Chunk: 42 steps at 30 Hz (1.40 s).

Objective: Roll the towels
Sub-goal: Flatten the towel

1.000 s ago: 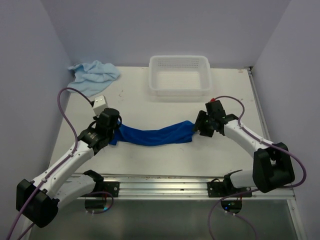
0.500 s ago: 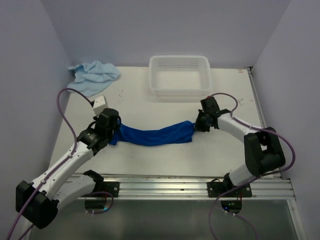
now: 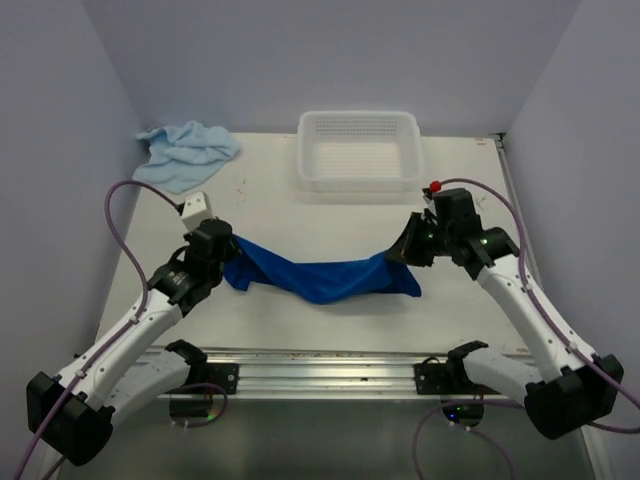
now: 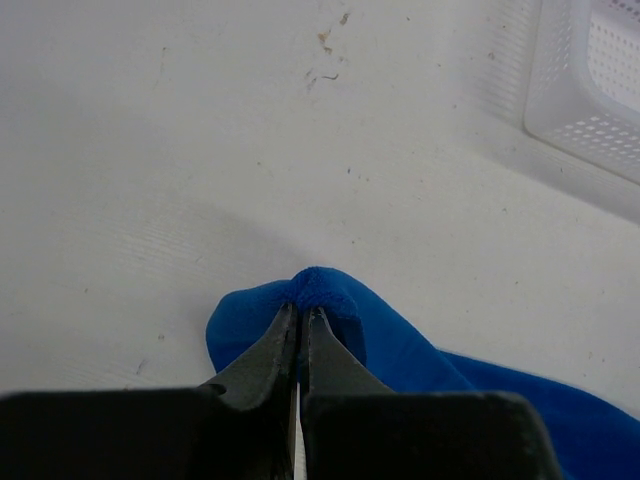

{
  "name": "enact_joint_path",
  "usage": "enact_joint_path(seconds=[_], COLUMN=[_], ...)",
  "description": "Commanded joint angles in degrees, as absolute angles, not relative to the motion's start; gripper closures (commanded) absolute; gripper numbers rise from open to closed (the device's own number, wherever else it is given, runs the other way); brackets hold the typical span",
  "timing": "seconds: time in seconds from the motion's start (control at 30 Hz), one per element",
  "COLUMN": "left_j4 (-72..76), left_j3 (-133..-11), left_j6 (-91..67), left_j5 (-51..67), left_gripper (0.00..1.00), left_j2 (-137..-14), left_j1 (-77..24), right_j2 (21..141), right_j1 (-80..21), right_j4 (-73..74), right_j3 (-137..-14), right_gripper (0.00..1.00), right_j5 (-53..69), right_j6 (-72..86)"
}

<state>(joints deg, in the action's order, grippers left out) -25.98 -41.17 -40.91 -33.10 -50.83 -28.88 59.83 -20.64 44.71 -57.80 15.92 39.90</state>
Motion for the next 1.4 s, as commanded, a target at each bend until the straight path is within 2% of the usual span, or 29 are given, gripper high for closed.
enact_joint_path(seconds=[0.0, 0.03, 0.17, 0.33, 0.37, 0.4, 0.47, 0.57, 0.7, 0.83, 0.93, 1.03, 1.13, 1.37], left_j4=[-22.0, -21.6, -19.1, -17.2, -17.1, -16.5, -15.8, -15.4, -15.0, -15.6, -15.9, -16.3, -16.5, -17.1], left_j3=[-39.7, -39.4, -38.8, -39.3, -39.4, -39.4, -39.3, -39.5, -39.5, -39.5, -39.2, -39.1, -38.9, -38.4], left_j6=[-41.7, -42.0, -42.3, -42.0, -42.0, -42.0, -41.7, -41.2, -40.0, -39.6, -39.3, -38.8, -38.8, -39.2], left_j5=[-33.3, -33.7, -33.4, -32.3, -32.1, -32.0, -31.5, -31.3, -30.8, -30.1, -29.9, -29.7, -29.5, -29.3], left_gripper=[1.00, 1.00, 1.00, 1.00, 1.00, 1.00, 1.00, 1.00, 1.00, 1.00, 1.00, 1.00, 1.00, 1.00], left_j2=[-52.0, -53.2, -56.2, -61.1, -61.5, -61.8, -62.6, -63.2, -63.1, -62.3, -61.2, -60.6, -60.6, -59.4], left_j1=[-28.5, -28.5, -28.4, -28.1, -28.1, -28.0, -28.0, -27.9, -27.8, -27.5, -27.5, -27.4, -27.4, -27.4], right_j2=[73.1, 80.3, 97.4, 110.1, 112.3, 112.8, 112.1, 105.4, 95.6, 88.3, 85.0, 83.0, 84.3, 88.1], right_j1=[-18.0, -17.9, -17.8, -17.8, -17.7, -17.8, -17.6, -17.5, -17.5, -17.5, -17.4, -17.5, -17.5, -17.5], right_j4=[37.3, 33.7, 35.1, 39.7, 40.2, 40.2, 38.6, 36.7, 33.7, 34.2, 31.7, 28.2, 24.4, 19.0], right_j3=[-58.0, -59.1, -73.0, -85.8, -89.1, -90.3, -90.7, -87.8, -79.0, -67.7, -59.8, -54.5, -52.2, -51.6], right_gripper=[1.00, 1.00, 1.00, 0.98, 0.76, 0.63, 0.42, 0.33, 0.34, 0.54, 0.58, 0.58, 0.52, 0.48], right_j5=[27.2, 27.4, 25.5, 21.5, 21.0, 20.3, 19.2, 13.1, 7.1, 7.4, 8.4, 11.4, 14.3, 15.9], right_j6=[45.5, 46.4, 43.9, 40.7, 40.0, 39.6, 38.7, 36.2, 35.6, 39.7, 43.0, 46.6, 49.7, 53.0])
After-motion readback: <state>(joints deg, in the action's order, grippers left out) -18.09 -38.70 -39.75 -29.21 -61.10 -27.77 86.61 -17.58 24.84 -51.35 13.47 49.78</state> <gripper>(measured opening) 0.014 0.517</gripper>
